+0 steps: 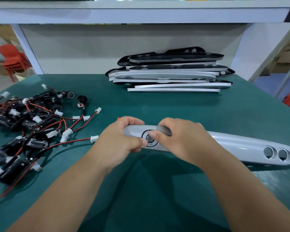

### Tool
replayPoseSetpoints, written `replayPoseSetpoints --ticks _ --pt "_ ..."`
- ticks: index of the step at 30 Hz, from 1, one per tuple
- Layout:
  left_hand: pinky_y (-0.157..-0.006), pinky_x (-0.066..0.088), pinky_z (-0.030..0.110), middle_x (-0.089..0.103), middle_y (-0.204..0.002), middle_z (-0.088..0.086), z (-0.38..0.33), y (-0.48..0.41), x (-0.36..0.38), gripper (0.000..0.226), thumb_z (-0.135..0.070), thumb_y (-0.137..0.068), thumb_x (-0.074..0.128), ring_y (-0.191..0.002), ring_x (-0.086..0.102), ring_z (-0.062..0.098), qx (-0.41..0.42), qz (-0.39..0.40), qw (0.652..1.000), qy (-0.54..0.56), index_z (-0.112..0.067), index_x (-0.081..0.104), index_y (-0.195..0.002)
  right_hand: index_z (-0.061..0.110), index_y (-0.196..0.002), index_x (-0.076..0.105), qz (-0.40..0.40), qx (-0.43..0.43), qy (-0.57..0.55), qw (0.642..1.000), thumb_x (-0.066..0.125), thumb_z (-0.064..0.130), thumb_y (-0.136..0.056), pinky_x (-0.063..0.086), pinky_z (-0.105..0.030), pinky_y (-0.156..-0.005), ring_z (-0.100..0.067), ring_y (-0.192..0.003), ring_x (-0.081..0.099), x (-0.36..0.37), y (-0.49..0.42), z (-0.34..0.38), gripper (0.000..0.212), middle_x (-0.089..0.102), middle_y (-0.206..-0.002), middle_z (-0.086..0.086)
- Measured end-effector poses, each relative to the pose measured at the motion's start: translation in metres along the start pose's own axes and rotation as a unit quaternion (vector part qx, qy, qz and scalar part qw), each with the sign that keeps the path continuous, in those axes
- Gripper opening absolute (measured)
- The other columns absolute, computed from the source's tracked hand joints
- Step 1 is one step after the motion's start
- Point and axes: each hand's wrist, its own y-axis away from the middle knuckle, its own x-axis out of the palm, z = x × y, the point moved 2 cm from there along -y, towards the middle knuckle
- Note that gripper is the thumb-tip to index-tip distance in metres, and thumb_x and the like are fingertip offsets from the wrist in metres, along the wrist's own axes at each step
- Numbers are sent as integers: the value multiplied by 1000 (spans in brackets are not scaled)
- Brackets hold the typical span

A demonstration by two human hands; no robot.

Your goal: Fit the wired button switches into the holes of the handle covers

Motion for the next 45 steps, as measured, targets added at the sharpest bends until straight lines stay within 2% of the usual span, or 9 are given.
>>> replayPoseSetpoints --ticks 5,11,14,20,30,36,39,41,45 --pt "-76 56 37 69 -82 4 -1 0 -1 43 -16 -53 74 -67 63 16 2 8 1000 -8 -26 65 -93 29 -92 52 -28 -11 7 1000 34 63 -88 38 -36 -83 -14 -83 52 1 2 0 39 57 -82 10" --pt "-74 56 34 70 -86 3 4 -2 -3 43 -17 -57 76 -67 62 13 9 21 1000 -8 -28 64 -97 32 -94 49 -8 -20 10 1000 30 80 -67 37 -36 -84 -12 -87 50 3 -1 -1 57 56 -87 13" --pt "-79 56 36 71 -95 5 5 -1 -5 40 -20 -62 72 -72 64 13 16 44 999 -25 -31 62 -99 32 -94 49 -10 -11 8 1000 40 78 -71 36 -37 -86 -12 -87 51 4 -1 -2 52 57 -88 13" --pt "-72 56 27 72 -98 3 7 -3 -1 22 -10 -85 69 -77 65 13 20 48 999 -7 -21 62 -102 33 -95 51 -4 8 -5 1000 47 74 -73 34 -36 -87 -11 -87 51 5 -1 -3 47 57 -87 13" --pt "-74 58 33 70 -93 0 9 -5 5 18 -18 -84 70 -74 66 13 54 2 997 -47 -31 63 -94 27 -94 49 -29 -3 42 999 40 71 -78 35 -38 -83 -17 -86 51 8 -2 -5 48 55 -85 11" --pt "-81 58 38 71 -94 1 12 -6 6 20 -15 -85 69 -83 67 19 51 14 998 -43 -31 63 -94 29 -92 50 -39 2 55 998 40 86 -61 30 -36 -75 -15 -87 49 14 -4 -7 66 52 -83 13" --pt "-82 53 31 72 -93 -6 14 -6 4 15 -27 -84 68 -87 66 15 61 17 996 -64 -36 62 -95 30 -90 50 -46 9 50 998 42 86 -62 27 -35 -73 -15 -85 48 16 -5 -6 64 52 -81 13" --pt "-85 51 33 72 -94 -5 15 -6 4 15 -35 -79 61 -91 66 17 56 17 997 -49 -35 64 -94 30 -89 50 -45 -4 61 997 40 85 -64 25 -35 -71 -14 -84 47 17 -5 -5 61 51 -80 12" --pt "-75 57 31 72 -90 1 16 -6 8 10 -16 -94 57 -81 68 15 28 0 1000 10 -24 64 -94 29 -87 48 -31 -25 73 997 40 80 -70 27 -36 -70 -15 -83 48 16 -5 -2 55 51 -81 11"
